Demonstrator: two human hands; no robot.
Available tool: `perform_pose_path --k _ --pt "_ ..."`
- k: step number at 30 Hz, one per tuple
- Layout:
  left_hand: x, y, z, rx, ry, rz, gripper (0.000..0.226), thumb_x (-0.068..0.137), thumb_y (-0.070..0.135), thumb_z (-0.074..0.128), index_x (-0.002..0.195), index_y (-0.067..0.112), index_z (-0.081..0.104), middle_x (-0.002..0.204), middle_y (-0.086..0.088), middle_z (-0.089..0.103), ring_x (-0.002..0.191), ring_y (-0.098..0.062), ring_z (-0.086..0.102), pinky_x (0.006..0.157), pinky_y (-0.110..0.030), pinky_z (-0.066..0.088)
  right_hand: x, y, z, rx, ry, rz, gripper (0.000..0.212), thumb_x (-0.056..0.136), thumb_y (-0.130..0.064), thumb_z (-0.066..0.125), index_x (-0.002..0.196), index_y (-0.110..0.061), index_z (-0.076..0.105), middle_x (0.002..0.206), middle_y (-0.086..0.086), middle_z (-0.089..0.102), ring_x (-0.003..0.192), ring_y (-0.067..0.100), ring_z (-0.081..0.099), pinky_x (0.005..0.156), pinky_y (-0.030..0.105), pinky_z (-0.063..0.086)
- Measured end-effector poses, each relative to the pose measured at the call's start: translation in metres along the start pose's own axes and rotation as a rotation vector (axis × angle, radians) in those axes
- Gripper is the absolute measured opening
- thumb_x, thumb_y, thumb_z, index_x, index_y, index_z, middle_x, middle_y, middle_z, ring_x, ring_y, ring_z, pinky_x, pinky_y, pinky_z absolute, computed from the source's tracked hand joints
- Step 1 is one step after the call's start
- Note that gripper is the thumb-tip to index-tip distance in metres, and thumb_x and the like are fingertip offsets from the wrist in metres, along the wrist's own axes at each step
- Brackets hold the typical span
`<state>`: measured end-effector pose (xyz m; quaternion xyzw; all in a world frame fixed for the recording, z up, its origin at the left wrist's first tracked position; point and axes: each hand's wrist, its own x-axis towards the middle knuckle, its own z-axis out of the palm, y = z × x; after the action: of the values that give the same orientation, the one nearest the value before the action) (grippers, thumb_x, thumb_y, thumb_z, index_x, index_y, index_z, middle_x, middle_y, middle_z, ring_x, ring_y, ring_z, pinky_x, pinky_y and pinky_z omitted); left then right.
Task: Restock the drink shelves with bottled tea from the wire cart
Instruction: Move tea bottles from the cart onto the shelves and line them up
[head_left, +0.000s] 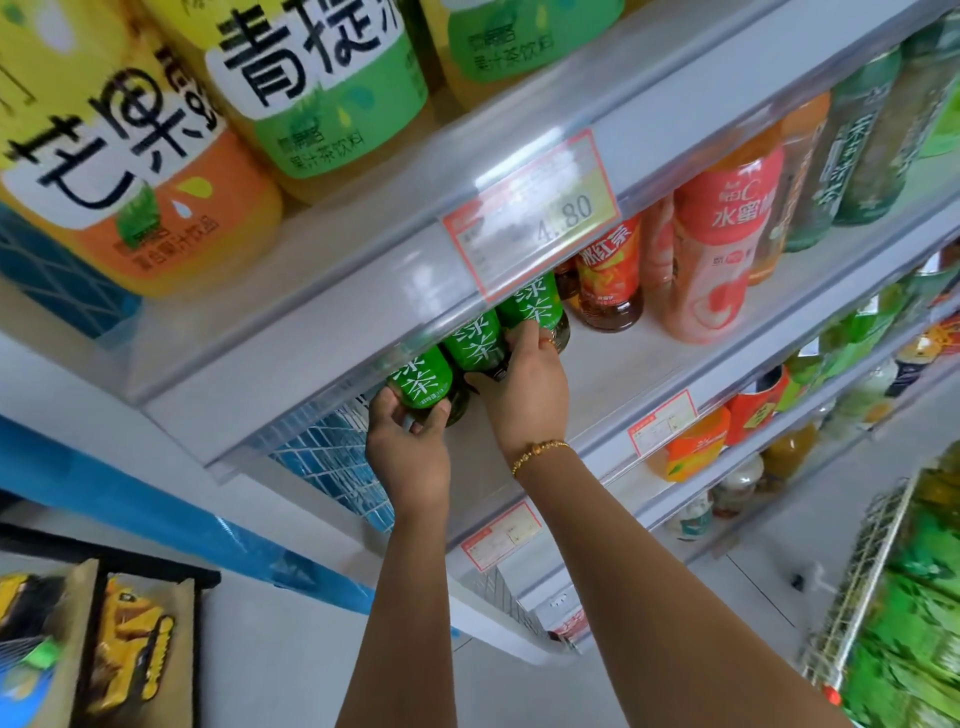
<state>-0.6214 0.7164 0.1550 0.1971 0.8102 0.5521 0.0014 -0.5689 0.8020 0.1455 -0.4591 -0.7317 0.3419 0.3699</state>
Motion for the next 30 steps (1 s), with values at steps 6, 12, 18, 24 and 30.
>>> perform_pose_path --k 6,12,18,24,30 --pt "-0.008 0.001 -0.003 0.031 0.003 -0.02 0.039 0.08 0.002 0.07 0.117 0.001 0.058 0.114 -0.008 0.062 0.096 -0.011 0.056 0.065 0.002 0.041 -0.002 0.001 -0.002 0.015 -0.009 -0.022 0.043 0.074 -0.007 0.071 0.109 -0.01 0.047 0.109 0.008 0.055 0.093 0.026 0.057 0.066 0.033 0.047" --pt "-0.087 0.023 -0.003 0.028 -0.027 0.091 0.024 0.086 0.013 0.065 0.108 0.004 0.061 0.107 -0.009 0.062 0.094 0.002 0.059 0.079 -0.022 0.055 -0.031 0.028 -0.094 0.1 0.104 -0.076 0.015 0.083 -0.024 0.067 0.084 -0.011 0.058 0.078 0.001 0.061 0.071 0.017 0.057 0.061 0.028 0.043" --pt "-0.191 0.055 0.085 0.011 -0.492 0.247 0.03 0.088 0.028 0.063 0.066 0.008 0.057 0.065 0.0 0.061 0.063 0.001 0.053 0.06 -0.005 0.037 -0.075 0.15 -0.22 -0.03 0.217 0.263 0.029 0.082 -0.032 0.069 0.066 -0.015 0.051 0.057 -0.004 0.053 0.052 0.012 0.049 0.052 0.026 0.031" --pt "-0.296 0.027 0.208 0.222 -1.134 0.154 0.025 0.08 0.039 0.069 0.077 0.015 0.061 0.08 -0.004 0.07 0.073 -0.009 0.064 0.068 -0.022 0.049 -0.144 0.316 -0.312 -0.125 0.179 0.87 0.026 0.083 -0.024 0.067 0.102 -0.007 0.06 0.097 0.012 0.068 0.089 0.031 0.062 0.074 0.036 0.048" --pt "-0.35 0.006 0.317 0.456 -1.278 0.457 0.044 0.083 0.027 0.07 0.124 0.019 0.055 0.122 -0.004 0.059 0.109 -0.019 0.057 0.091 -0.026 0.043 -0.187 0.412 -0.353 -0.016 0.116 1.199 0.049 0.084 -0.03 0.067 0.124 -0.005 0.052 0.117 0.016 0.063 0.103 0.033 0.06 0.078 0.032 0.045"
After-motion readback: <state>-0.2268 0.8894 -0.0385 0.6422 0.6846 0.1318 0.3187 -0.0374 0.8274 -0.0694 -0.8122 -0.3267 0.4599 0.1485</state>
